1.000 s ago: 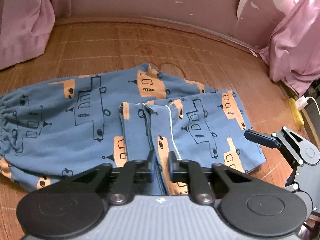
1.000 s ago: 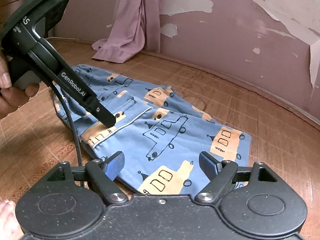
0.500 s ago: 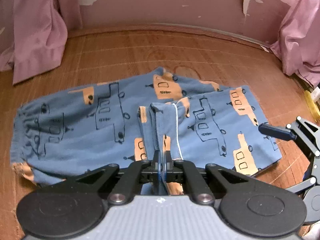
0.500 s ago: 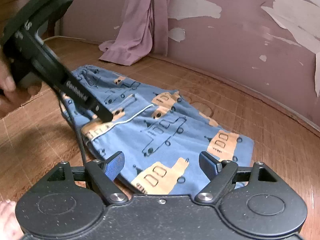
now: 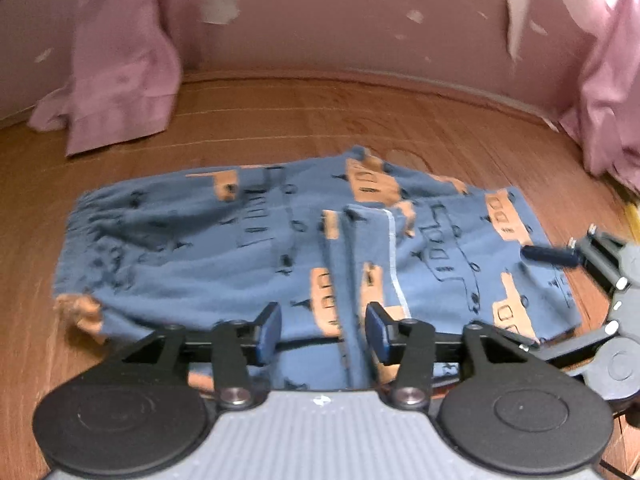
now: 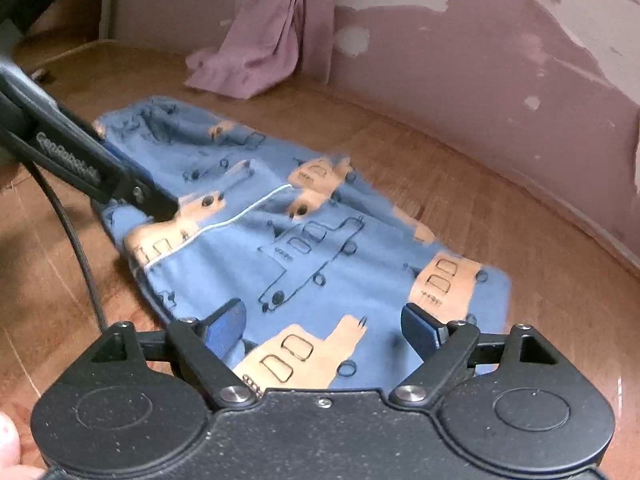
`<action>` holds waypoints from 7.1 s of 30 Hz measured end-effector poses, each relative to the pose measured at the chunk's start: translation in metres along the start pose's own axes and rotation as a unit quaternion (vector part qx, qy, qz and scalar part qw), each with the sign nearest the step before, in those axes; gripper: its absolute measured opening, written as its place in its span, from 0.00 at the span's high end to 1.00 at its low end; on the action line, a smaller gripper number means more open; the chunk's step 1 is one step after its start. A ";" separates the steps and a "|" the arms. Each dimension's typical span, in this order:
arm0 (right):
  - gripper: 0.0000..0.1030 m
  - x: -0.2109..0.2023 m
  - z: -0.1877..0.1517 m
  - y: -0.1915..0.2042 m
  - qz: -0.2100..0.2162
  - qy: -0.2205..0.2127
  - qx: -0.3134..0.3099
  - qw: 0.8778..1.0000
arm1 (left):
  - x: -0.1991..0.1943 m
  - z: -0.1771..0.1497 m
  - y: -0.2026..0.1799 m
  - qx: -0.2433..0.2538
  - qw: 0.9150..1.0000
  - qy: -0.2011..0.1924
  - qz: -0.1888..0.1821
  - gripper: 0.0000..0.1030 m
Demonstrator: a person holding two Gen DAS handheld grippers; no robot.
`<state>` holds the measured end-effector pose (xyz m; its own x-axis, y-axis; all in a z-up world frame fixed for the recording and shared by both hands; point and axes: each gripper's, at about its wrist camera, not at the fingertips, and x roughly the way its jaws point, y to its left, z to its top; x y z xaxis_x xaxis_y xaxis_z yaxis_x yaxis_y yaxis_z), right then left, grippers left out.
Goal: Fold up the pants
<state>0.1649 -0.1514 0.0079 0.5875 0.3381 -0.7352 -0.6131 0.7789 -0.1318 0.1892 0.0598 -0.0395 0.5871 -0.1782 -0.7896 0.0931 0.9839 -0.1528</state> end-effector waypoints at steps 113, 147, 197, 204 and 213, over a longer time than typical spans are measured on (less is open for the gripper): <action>0.01 0.010 -0.002 0.030 0.043 -0.048 0.067 0.996 | -0.016 0.012 0.031 0.097 0.962 -0.061 0.247 0.86; 0.01 0.010 -0.002 0.031 0.043 -0.047 0.066 0.996 | 0.020 0.022 0.075 0.016 0.977 -0.014 0.211 0.81; 0.02 -0.055 -0.059 -0.160 -0.146 -0.017 0.080 0.986 | 0.043 -0.009 -0.271 0.389 0.921 -0.031 0.006 0.80; 0.02 -0.050 -0.062 -0.155 -0.152 -0.013 0.072 0.986 | 0.027 -0.018 -0.252 0.361 0.928 -0.052 -0.074 0.55; 0.02 -0.073 -0.047 -0.132 -0.038 -0.074 0.187 0.979 | -0.020 0.017 -0.136 0.149 0.981 -0.124 0.015 0.29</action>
<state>0.1780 -0.3037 0.0480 0.7109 0.3222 -0.6251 -0.3437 0.9347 0.0908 0.1783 -0.0703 0.0067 0.7677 -0.1755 -0.6163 0.2812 0.9565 0.0778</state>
